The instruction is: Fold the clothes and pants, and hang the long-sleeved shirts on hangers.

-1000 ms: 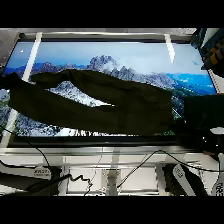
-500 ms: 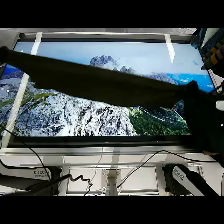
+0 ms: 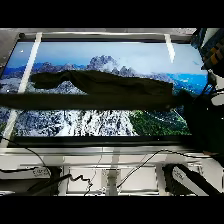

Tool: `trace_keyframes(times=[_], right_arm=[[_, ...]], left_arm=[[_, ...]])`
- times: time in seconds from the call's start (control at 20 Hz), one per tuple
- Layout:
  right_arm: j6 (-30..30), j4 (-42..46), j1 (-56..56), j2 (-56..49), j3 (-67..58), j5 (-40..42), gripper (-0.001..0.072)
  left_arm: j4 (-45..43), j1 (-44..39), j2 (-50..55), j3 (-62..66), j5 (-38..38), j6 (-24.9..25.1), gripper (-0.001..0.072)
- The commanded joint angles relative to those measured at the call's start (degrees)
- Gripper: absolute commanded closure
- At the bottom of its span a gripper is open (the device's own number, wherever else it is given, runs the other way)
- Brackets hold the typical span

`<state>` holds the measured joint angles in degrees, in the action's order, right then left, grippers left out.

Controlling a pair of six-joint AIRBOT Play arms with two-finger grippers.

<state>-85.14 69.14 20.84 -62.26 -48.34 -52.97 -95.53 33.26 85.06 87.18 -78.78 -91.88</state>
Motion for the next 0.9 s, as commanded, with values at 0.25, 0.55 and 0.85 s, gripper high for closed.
trace_keyframes(times=[0.25,0.55,0.85], right_arm=[[-1.31,9.51,-0.11,-0.26,6.95,-18.58,0.0683],[-1.07,9.64,-0.13,-0.28,6.95,-23.58,0.0683],[-0.72,11.23,-0.15,-0.24,6.97,-27.26,0.0682]], left_arm=[[-11.21,1.62,-3.78,-22.77,-8.41,5.42,0.0694],[-17.59,5.05,-3.78,-22.77,-15.32,8.57,0.0694],[-17.62,9.01,-3.63,-22.77,-2.38,5.46,0.0694]])
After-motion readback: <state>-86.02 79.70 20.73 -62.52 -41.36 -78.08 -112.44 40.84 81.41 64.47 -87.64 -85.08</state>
